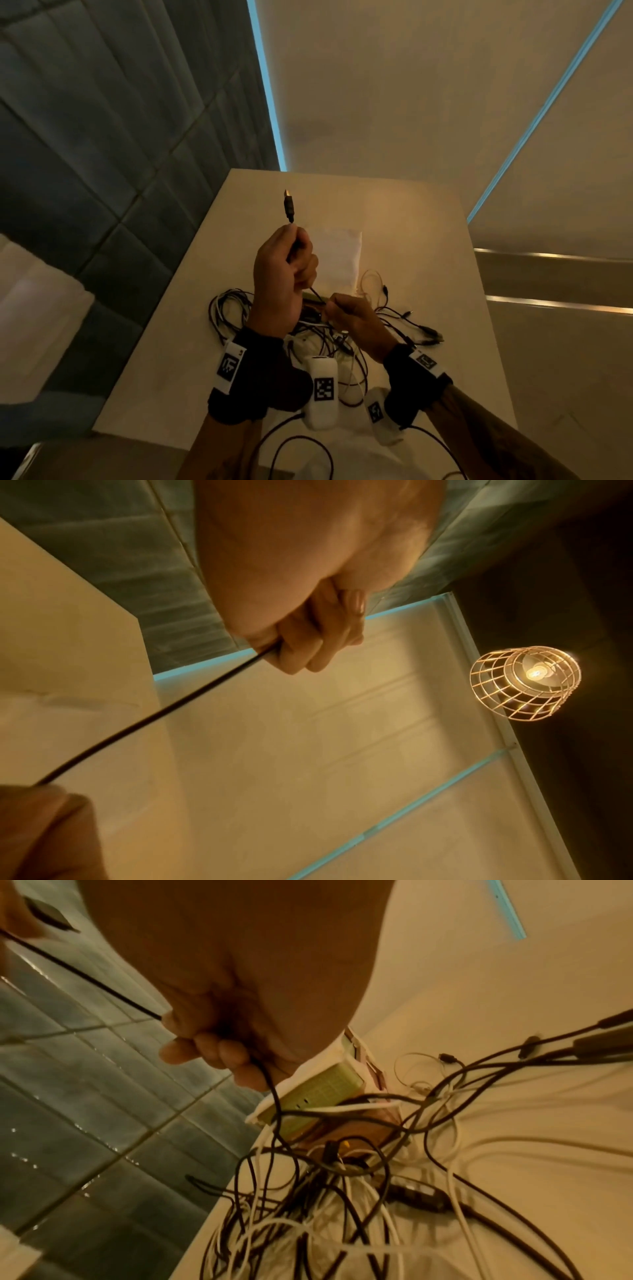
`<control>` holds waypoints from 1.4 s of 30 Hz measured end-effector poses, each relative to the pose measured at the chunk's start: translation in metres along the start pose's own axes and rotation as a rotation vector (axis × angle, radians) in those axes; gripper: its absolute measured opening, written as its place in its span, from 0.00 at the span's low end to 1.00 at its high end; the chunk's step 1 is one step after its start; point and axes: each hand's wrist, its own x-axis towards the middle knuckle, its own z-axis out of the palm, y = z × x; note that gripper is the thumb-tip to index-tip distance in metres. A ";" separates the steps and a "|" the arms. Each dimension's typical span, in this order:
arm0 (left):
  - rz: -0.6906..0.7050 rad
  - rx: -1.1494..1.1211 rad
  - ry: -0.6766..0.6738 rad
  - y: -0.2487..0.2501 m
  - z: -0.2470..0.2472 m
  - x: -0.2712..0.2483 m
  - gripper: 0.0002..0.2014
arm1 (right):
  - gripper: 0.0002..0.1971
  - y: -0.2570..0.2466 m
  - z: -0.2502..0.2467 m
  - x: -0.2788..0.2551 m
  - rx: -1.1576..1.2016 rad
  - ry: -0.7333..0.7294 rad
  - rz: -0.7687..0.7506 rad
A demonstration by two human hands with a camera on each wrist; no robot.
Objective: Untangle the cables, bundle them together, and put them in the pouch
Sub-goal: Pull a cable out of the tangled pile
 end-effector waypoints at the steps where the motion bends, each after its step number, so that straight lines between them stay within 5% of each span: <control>1: 0.003 -0.003 0.015 0.003 -0.002 -0.003 0.17 | 0.15 0.006 0.003 0.002 -0.025 -0.001 -0.002; 13: 0.081 -0.066 0.143 0.038 -0.032 -0.031 0.16 | 0.15 0.045 0.025 0.007 -0.171 -0.016 0.019; 17: 0.030 0.025 0.195 0.028 -0.038 -0.036 0.17 | 0.10 0.010 0.019 0.015 -0.178 0.093 0.054; 24: -0.133 0.207 0.347 0.008 -0.044 -0.032 0.15 | 0.08 -0.085 0.023 0.025 0.109 0.087 -0.143; 31: -0.170 -0.169 0.069 0.020 -0.030 -0.025 0.17 | 0.05 -0.104 0.035 0.014 0.143 -0.002 -0.234; 42: -0.009 -0.104 -0.098 0.015 -0.016 -0.008 0.16 | 0.17 -0.060 0.024 0.004 0.128 0.002 -0.117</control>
